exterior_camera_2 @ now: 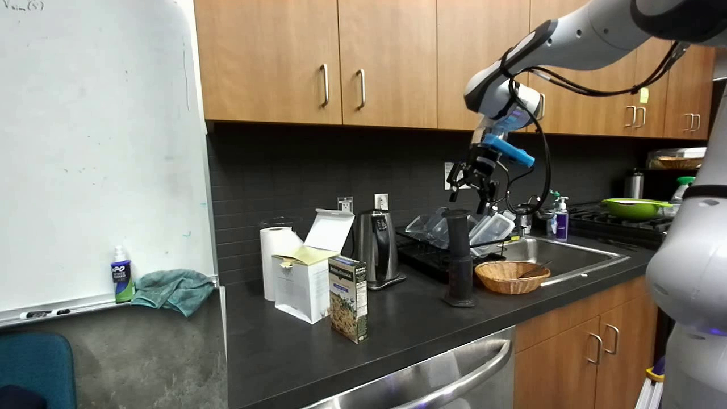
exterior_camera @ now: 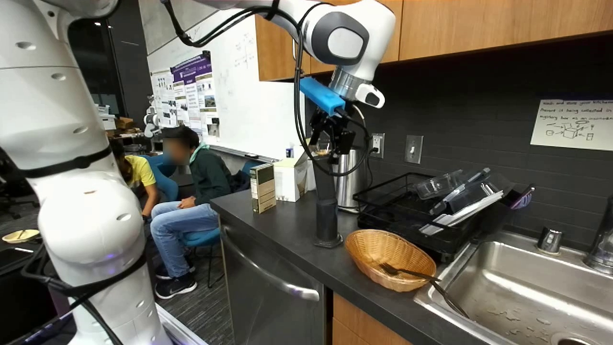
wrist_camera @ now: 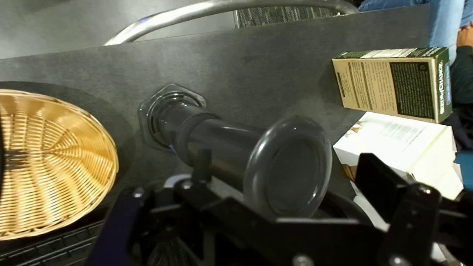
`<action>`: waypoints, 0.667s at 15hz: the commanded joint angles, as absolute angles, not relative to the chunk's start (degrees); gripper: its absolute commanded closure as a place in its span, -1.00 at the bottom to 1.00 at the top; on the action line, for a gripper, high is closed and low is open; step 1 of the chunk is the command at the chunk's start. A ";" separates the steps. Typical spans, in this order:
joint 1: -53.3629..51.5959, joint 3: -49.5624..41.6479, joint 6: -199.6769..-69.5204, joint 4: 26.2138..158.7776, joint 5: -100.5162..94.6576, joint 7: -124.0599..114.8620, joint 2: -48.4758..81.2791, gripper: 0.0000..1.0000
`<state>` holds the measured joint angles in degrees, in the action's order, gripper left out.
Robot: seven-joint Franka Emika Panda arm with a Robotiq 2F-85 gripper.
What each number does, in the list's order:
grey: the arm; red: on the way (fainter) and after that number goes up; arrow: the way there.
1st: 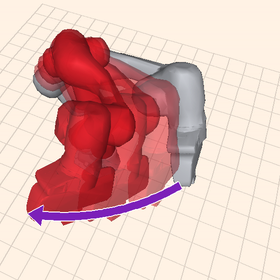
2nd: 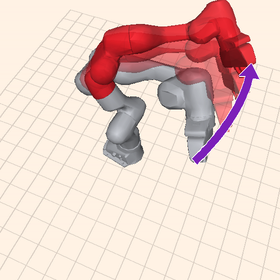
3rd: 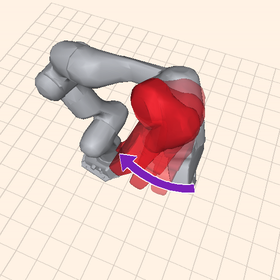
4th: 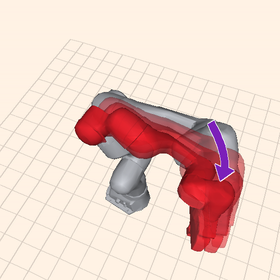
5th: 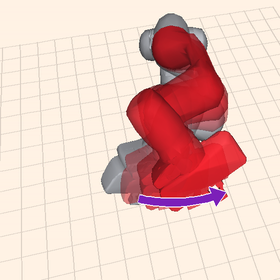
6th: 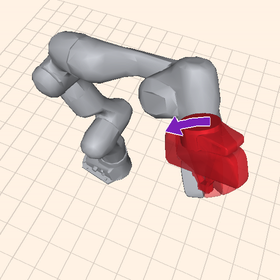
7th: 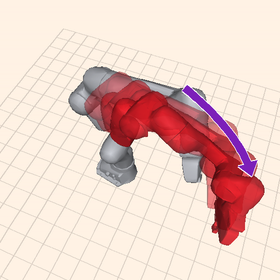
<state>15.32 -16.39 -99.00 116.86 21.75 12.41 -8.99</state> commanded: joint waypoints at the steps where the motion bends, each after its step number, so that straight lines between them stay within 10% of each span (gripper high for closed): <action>1: 14.82 -16.03 -99.06 118.03 19.65 10.77 -12.06 -1.00; 10: 13.78 -15.08 -98.89 118.35 16.49 9.83 -16.76 -1.00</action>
